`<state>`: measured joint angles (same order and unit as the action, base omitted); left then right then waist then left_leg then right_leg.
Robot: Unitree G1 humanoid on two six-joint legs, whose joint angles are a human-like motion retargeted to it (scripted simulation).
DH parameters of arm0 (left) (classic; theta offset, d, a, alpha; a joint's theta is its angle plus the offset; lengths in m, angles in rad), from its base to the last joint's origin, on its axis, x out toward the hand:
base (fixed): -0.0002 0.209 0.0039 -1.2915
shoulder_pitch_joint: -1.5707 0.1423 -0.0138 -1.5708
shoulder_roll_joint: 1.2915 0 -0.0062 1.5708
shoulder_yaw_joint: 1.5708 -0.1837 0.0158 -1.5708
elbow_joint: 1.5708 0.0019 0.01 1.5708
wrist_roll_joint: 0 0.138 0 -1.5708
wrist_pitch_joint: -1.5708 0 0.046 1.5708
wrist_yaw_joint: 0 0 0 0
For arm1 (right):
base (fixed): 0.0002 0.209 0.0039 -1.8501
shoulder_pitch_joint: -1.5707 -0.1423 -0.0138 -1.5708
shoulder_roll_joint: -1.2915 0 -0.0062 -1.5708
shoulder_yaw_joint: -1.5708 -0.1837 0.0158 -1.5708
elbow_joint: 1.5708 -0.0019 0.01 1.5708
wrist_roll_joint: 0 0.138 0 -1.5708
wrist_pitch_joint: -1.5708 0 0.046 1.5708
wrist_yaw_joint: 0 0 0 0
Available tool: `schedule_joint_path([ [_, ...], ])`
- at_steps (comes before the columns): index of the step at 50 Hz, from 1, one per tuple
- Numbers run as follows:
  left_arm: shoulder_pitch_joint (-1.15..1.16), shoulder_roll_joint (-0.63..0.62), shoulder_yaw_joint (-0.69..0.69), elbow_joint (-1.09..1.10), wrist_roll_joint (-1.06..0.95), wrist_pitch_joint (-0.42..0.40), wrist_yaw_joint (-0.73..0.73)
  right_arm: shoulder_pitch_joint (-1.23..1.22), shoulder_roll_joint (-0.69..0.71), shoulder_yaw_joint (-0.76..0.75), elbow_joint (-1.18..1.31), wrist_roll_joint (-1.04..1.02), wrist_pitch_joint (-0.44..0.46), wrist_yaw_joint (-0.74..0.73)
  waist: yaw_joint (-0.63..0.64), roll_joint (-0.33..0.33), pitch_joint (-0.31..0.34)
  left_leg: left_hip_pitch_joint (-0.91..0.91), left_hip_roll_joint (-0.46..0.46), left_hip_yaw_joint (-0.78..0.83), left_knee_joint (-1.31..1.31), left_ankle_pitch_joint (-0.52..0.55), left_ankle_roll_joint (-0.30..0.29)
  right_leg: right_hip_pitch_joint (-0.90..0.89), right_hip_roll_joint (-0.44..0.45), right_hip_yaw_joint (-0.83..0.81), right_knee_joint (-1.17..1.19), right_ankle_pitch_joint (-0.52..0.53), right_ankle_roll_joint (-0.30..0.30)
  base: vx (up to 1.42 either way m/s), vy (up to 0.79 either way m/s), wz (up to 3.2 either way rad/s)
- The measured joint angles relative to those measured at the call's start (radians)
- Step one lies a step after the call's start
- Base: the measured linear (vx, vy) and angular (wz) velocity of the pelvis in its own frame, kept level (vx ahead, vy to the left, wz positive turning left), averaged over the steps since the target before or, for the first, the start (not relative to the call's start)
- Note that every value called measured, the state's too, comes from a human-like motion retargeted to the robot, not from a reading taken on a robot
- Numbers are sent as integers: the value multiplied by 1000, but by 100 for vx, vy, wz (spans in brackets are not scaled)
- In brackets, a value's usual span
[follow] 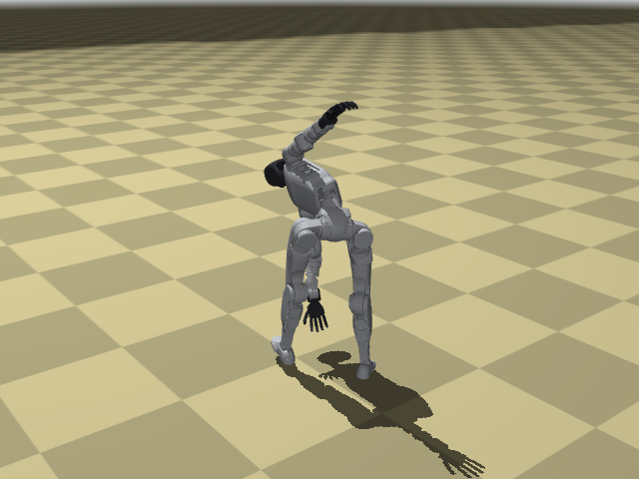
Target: Upper body actions
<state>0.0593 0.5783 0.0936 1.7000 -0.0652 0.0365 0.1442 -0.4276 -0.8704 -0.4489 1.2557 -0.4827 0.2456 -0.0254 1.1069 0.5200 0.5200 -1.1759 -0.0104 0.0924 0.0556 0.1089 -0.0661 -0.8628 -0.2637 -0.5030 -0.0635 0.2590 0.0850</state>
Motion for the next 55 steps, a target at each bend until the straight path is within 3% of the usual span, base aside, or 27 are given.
schedule_joint_path([
  [5,-13,-30,3,0,-156,-23,50,37,23,-31,-13,29,-27,-14,-59,0,0,18,11,-8,1,0,9,15,14,-6,11,-6,-1,5,-2,-15],
  [10,-82,-25,-74,-2,-152,-24,49,211,32,-114,-11,80,-61,-98,-137,0,0,79,20,-1,12,-11,13,70,22,0,18,-12,-5,3,0,-27],
  [15,-220,23,-145,-36,-101,17,-14,486,80,-260,-38,54,-130,-226,-205,0,0,166,45,30,31,-35,20,136,45,32,22,-11,-14,5,-8,-56],
  [21,-435,44,-284,-104,-96,39,-52,734,234,-478,-34,133,-214,-357,-329,-12,0,268,91,77,47,-63,30,204,82,63,20,-2,-18,9,-6,-71],
  [23,-504,61,-318,-117,-68,51,-84,794,315,-526,-29,158,-248,-373,-383,-59,0,298,107,106,48,-73,30,211,92,80,19,4,-20,9,-1,-92],
  [28,-605,146,-379,-130,-62,85,-135,878,484,-547,1,218,-346,-383,-598,-263,0,355,159,206,37,-98,32,187,126,160,23,20,-26,8,9,-113],
  [35,-523,276,-323,-183,-122,57,-102,895,453,-421,114,412,-464,-271,-1097,-556,0,456,238,390,20,-143,28,141,192,312,40,46,-31,9,44,-144],
  [40,-539,246,-247,-251,-94,-23,-1,845,375,-333,193,590,-510,-177,-1394,-667,0,479,257,490,4,-155,17,79,217,399,35,76,-29,27,44,-116],
  [45,-652,168,-180,-292,-181,-99,37,757,410,-248,178,662,-561,-199,-1595,-745,0,416,245,553,-8,-157,6,-57,225,478,22,122,-19,43,35,-88],
  [49,-786,177,-220,-277,-182,-90,-28,658,453,-136,151,625,-565,-256,-1752,-817,0,336,238,576,1,-169,-7,-180,228,537,13,145,-12,60,30,-52],
  [55,-924,140,-209,-320,9,-57,-130,596,471,2,180,673,-579,-341,-1912,-879,0,250,230,638,-7,-178,-18,-312,245,596,2,165,-11,49,18,-14],
])
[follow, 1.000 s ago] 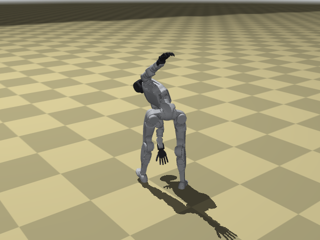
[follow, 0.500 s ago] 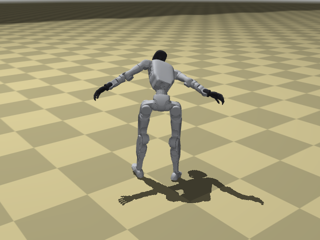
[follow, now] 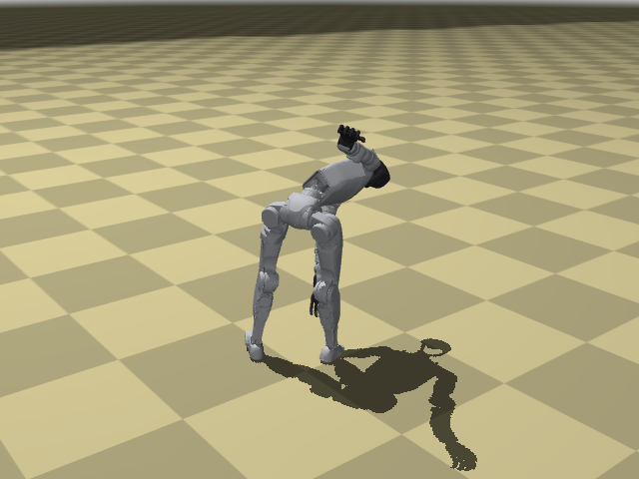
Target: Upper body actions
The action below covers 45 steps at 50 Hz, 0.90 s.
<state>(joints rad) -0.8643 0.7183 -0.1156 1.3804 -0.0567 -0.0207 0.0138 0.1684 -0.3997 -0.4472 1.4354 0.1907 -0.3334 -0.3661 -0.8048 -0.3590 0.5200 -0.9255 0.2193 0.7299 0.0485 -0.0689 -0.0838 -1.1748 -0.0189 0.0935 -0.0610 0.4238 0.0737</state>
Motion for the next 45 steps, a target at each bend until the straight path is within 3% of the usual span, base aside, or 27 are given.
schedule_joint_path([
  [6,6,-93,64,-24,-99,-29,-159,39,-24,-31,43,109,-5,-51,33,50,0,-30,5,41,-14,14,-3,-40,3,9,-3,6,-3,6,-6,8],
  [12,194,-117,101,-54,-310,-32,-211,43,-79,-82,34,41,37,-169,138,155,0,-19,12,25,-7,24,2,-1,-7,-19,3,-9,-15,-15,6,22],
  [18,458,-90,-43,-40,-229,-14,-141,0,-174,-97,-41,-150,159,-197,282,294,0,15,11,-40,1,35,16,107,-28,-102,3,-36,-23,-36,12,53],
  [23,734,-101,-85,28,-215,12,-172,-34,-260,-108,-112,-388,297,-126,438,419,0,53,-7,-90,5,44,28,210,-62,-189,8,-67,-25,-58,15,83],
  [30,1097,14,73,141,-192,124,-193,31,-392,-179,-194,-488,408,-70,762,648,0,83,-71,-207,15,64,47,359,-145,-334,11,-118,-10,-50,0,117],
  [37,1358,43,373,186,-126,164,-107,-15,-469,-256,-325,-545,405,-24,1047,853,0,17,-144,-379,37,90,52,436,-211,-457,7,-161,-5,-36,-5,140],
  [42,1442,-20,542,298,-197,192,-55,-186,-489,-148,-310,-571,436,-10,1216,879,0,-43,-199,-446,36,106,50,432,-247,-493,3,-172,-12,-30,-8,110],
  [45,1417,-57,530,318,-282,161,-31,-309,-481,-52,-256,-553,482,30,1349,879,0,-88,-220,-478,36,111,45,403,-264,-513,4,-173,-22,-23,-42,96],
])
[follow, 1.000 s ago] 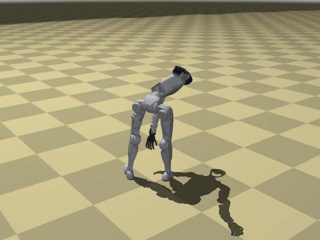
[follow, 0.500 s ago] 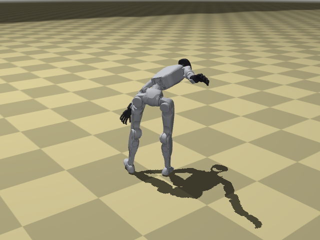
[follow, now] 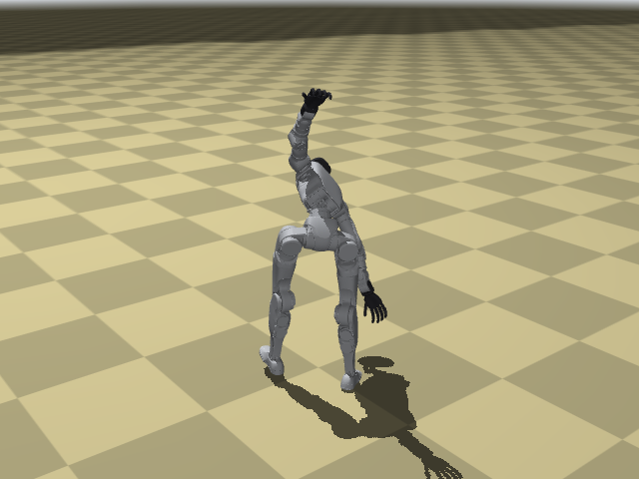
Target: Upper body actions
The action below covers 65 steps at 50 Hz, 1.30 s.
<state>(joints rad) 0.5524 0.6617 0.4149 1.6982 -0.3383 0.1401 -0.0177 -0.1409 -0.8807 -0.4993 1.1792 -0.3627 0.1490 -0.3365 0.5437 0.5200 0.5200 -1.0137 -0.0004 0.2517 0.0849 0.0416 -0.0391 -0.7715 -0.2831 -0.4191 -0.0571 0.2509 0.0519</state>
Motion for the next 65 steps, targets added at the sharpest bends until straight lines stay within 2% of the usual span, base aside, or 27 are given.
schedule_joint_path([
  [5,-229,-37,-168,-3,-80,-84,87,-164,14,98,62,24,108,110,318,0,0,-90,-1,-46,-7,11,-9,-60,7,-34,-4,-8,3,-14,-83,62],
  [9,-485,-47,-413,-5,-73,-118,99,-224,-6,-22,63,-16,171,184,606,0,0,-176,9,-88,-12,14,-21,-116,22,-78,-4,-27,11,4,-86,56],
  [11,-553,-78,-493,-5,-46,-126,99,-235,-3,-84,32,-22,162,199,678,0,0,-207,10,-109,-19,16,-26,-136,27,-102,-4,-36,12,13,-48,56],
  [13,-572,-111,-544,-2,-33,-130,93,-231,5,-108,7,-33,138,207,690,0,0,-216,8,-128,-24,18,-27,-137,30,-123,-1,-45,9,9,-7,34],
  [18,-556,-178,-595,-1,-41,-97,68,-141,26,-111,-3,-59,121,180,620,0,0,-168,4,-156,-17,4,-16,-79,38,-151,9,-33,-3,10,12,-7],
  [23,-572,-196,-685,-5,-54,-94,45,17,114,-187,-42,-93,83,158,539,0,0,-58,17,-146,23,-41,13,20,50,-122,21,40,-9,7,13,-62],
  [30,-624,-239,-861,-78,60,-16,-101,207,287,-268,-113,-97,-2,64,336,-16,0,119,64,-127,215,-204,51,221,79,-101,38,130,-33,-3,33,-70],
  [35,-595,-243,-857,-127,103,-72,-93,225,440,-151,-142,-128,-73,10,140,-189,0,235,116,-86,345,-335,68,307,106,-33,65,173,-40,-18,47,-128],
  [40,-489,-258,-677,-146,71,-92,-101,153,587,86,-131,-164,-124,38,-133,-414,0,418,194,11,377,-414,64,409,149,29,108,126,-111,-11,47,-160],
  [43,-446,-283,-570,-164,36,-87,-120,103,655,184,-94,-167,-143,83,-321,-483,0,555,216,58,355,-419,58,505,190,70,145,53,-136,6,43,-86],
  [47,-417,-367,-433,-207,2,-96,-46,83,645,366,-68,-162,-201,184,-580,-547,0,755,184,111,279,-405,49,633,227,152,198,-25,-81,29,45,-41],
  [49,-441,-399,-359,-225,-3,-106,3,68,637,431,-52,-189,-209,214,-648,-564,0,838,171,137,241,-408,46,685,250,195,215,-69,-53,32,7,-56],
  [53,-540,-445,-331,-228,-52,-95,73,108,649,441,-29,-303,-190,208,-635,-573,-6,980,116,173,156,-404,44,783,267,272,231,-140,30,38,-14,-54],
  [54,-565,-459,-342,-225,-68,-78,79,125,654,435,-14,-325,-178,203,-611,-570,-14,1013,100,181,128,-398,44,807,269,281,228,-154,29,42,-38,-58],
  [58,-621,-532,-393,-225,-92,-32,36,175,677,414,85,-384,-128,200,-520,-555,-85,1107,49,238,15,-364,41,866,254,217,173,-236,-54,41,-26,-57],
  [61,-632,-577,-431,-247,11,-40,-22,191,686,394,151,-410,-95,220,-499,-543,-144,1121,28,253,-29,-338,30,876,258,248,125,-267,-77,25,-24,2],
  [65,-639,-608,-481,-298,172,-67,107,186,684,363,166,-403,-62,251,-525,-501,-169,1083,49,214,8,-322,16,905,263,208,62,-245,-83,13,-22,63],
])
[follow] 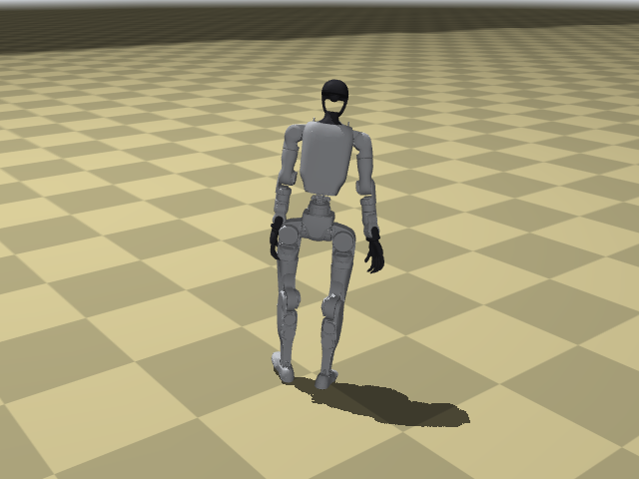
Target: Upper body actions
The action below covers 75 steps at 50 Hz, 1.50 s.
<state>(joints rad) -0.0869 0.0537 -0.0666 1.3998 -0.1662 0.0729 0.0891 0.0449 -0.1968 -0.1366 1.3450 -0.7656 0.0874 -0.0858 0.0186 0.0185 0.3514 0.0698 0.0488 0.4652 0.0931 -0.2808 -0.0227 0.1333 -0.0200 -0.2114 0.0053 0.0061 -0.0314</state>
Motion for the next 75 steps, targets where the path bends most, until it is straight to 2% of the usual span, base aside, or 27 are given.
schedule_joint_path([
  [5,56,47,-114,-108,50,4,49,17,4,15,-89,72,-22,27,4,28,10,-10,26,0,41,22,-19,16,12,1,3,-7,-27,9,-25,9],
  [8,72,89,-162,-151,4,36,-2,24,0,38,-143,126,-48,84,6,35,29,-7,30,0,49,48,-25,32,11,-16,1,-10,-39,2,-15,18],
  [12,90,118,-163,-189,-13,71,-115,22,-22,63,-161,136,-58,141,29,35,20,-28,28,-5,69,94,-43,31,3,-33,-12,-5,-54,0,-13,19],
  [16,88,130,-171,-164,-45,58,-170,10,-50,100,-153,83,-56,152,65,19,13,-49,14,-43,117,90,-70,26,-15,-45,-16,-2,-62,-2,-13,14],
  [20,100,71,-112,-67,-53,60,-166,-43,-54,49,-116,-103,-31,144,89,21,-11,-30,-8,-72,153,72,-84,28,-13,-41,-14,-8,-66,6,-5,-8],
  [23,129,-6,-6,36,-129,43,-103,-92,-16,-5,-79,-161,42,75,57,35,-50,11,-8,-17,98,36,-60,25,7,-28,-5,-15,-63,14,6,-16],
  [25,154,-50,62,103,-200,32,-88,-105,10,-30,-63,-115,77,55,8,46,-90,34,-9,1,53,9,-46,22,24,-34,-1,-22,-60,23,12,10],
  [27,169,-75,112,148,-255,41,-103,-104,33,-39,-56,-13,70,74,-41,55,-124,39,-10,0,23,-4,-38,17,37,-40,3,-29,-57,18,10,19],
  [31,146,-68,140,171,-246,60,-114,-81,58,-57,-58,202,8,174,-66,56,-129,68,-22,7,-17,-17,-16,33,40,-64,13,-44,-46,-3,6,28],
  [34,120,-40,114,150,-193,54,-100,-42,58,-65,-46,246,-1,178,-26,44,-138,73,-41,-16,-22,-24,-5,41,28,-72,24,-54,-38,0,2,4],
  [38,86,-4,48,120,-137,55,-112,-1,32,-61,20,151,13,91,33,31,-161,66,-66,-44,-21,-35,12,37,4,-95,44,-66,-25,-6,12,28],
  [44,11,21,-17,112,-151,55,-131,8,16,-3,60,80,20,16,43,16,-123,69,-77,-59,-26,-38,32,17,-23,-112,112,-59,-8,-19,12,22],
  [50,-39,43,-124,132,-171,61,-134,-34,37,64,19,127,-13,-11,36,27,-71,64,-44,-30,-29,-43,46,-74,-24,-49,261,31,26,-23,5,-31],
  [55,-38,69,-213,111,-127,67,-146,-49,63,99,-32,116,-39,8,11,21,-65,66,-45,-25,-27,-48,54,-68,-10,29,221,-27,25,-6,1,-10],
  [60,-15,79,-207,81,-86,59,-112,-8,73,118,-50,107,-76,32,68,-23,-115,82,-88,-10,-33,-60,46,-12,-40,-25,56,-4,20,14,-8,-15],
  [62,-1,79,-183,77,-88,58,-102,-7,72,126,-24,88,-78,43,94,-38,-144,83,-98,-5,-41,-63,39,-15,-36,14,26,20,27,12,-12,-39],
  [65,10,69,-134,82,-60,50,-49,-35,68,126,16,42,-61,58,130,-36,-160,86,-88,26,-49,-65,30,-17,-40,-22,0,41,39,1,-13,-41],
  [70,72,62,-178,119,-28,31,5,-50,71,144,29,8,-50,61,70,-25,-199,101,-74,23,-53,-66,22,-6,-11,9,0,27,18,19,-4,4],
  [75,108,43,-164,161,14,51,14,-24,85,122,-14,43,-63,88,26,-7,-220,105,-56,9,-43,-69,14,8,9,5,-5,21,6,11,-5,13],
])
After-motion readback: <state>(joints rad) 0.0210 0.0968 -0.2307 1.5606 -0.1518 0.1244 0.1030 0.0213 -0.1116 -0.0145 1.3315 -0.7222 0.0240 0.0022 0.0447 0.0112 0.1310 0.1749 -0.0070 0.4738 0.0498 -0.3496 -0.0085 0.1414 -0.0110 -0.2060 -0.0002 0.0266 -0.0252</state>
